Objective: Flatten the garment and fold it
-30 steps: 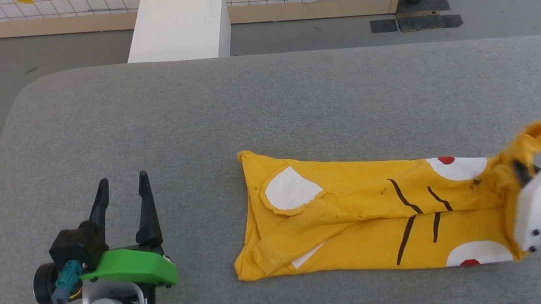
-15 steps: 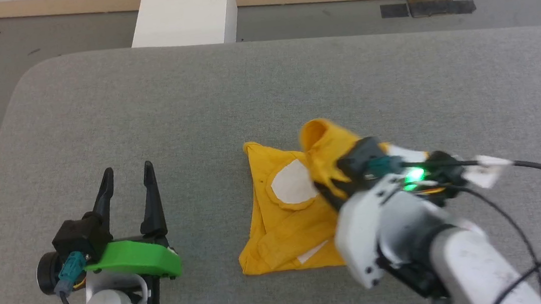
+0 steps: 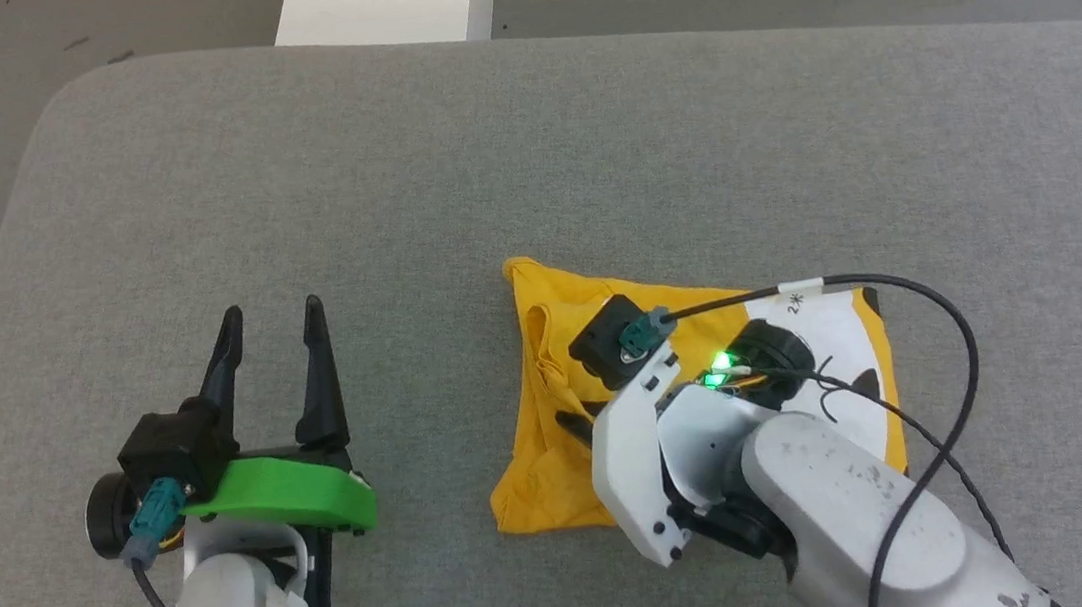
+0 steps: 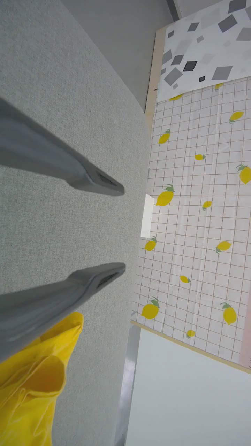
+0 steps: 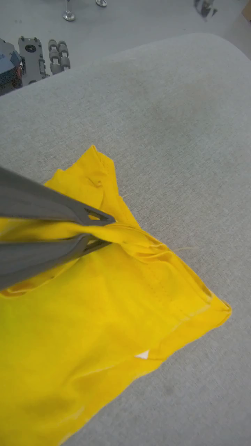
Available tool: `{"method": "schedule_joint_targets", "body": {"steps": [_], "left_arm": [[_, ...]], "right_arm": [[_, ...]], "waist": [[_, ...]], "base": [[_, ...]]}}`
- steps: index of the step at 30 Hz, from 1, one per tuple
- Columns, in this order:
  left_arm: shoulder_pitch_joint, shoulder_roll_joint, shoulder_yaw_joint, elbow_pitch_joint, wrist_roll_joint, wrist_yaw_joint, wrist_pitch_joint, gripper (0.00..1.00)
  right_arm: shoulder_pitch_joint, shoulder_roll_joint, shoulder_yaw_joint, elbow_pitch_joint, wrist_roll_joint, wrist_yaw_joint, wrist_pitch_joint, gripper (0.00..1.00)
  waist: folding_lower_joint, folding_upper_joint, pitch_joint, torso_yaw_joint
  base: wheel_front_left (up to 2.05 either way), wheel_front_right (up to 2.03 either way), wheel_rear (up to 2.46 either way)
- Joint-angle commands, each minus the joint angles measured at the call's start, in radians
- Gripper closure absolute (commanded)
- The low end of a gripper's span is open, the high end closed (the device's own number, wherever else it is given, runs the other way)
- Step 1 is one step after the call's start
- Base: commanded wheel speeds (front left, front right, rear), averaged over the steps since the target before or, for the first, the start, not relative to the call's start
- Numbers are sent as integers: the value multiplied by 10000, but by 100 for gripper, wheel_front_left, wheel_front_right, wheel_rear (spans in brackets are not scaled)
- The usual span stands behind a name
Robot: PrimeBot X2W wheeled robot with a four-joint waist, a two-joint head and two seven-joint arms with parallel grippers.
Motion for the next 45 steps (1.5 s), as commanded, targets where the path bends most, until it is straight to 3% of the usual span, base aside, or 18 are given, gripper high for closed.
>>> {"method": "schedule_joint_targets", "body": {"steps": [1,3,4,5,9,15,21,26,34,45], "left_arm": [[-185,-45,-37,16,-68,17,-40,0],[-213,-45,-62,25,-77,36,-40,0],[-227,-45,-71,29,-81,44,-40,0],[-236,-46,-78,35,-82,51,-40,0],[-238,-46,-66,47,-80,63,-40,0],[-33,-46,20,-23,-49,100,-40,0],[210,-46,187,-102,-33,95,-40,0],[321,-47,282,-199,5,87,-40,0],[371,-47,184,-224,40,58,-40,0],[360,-47,113,-148,-38,36,-40,0]], "right_arm": [[-256,20,108,297,235,-13,-124,100],[-497,20,316,697,525,-13,-298,100],[-608,20,449,876,678,-13,-357,58],[-669,20,548,965,866,-13,-400,0],[-884,21,742,917,1770,-13,-1030,0],[-997,21,54,-10,2809,-13,-3180,0],[-125,21,-2102,-1107,2537,-13,-5280,0],[1124,22,-4073,-1725,2420,-13,-6111,0],[2838,22,-6113,-1424,2910,-13,-5070,0],[3396,22,-6907,601,6755,-13,-1432,0]], "waist": [[-1,0,54,10],[-1,0,86,-6],[-1,0,98,-15],[-1,0,101,-23],[-1,0,56,-95],[-1,0,-230,-314],[-1,0,-572,-658],[-1,0,-708,-910],[-1,0,-867,-1033],[-1,0,-854,-941]], "base": [[0,0,0],[0,0,0],[0,0,0],[0,0,0],[0,0,0],[0,0,0],[0,0,0],[0,0,0],[0,0,0],[0,0,0]]}}
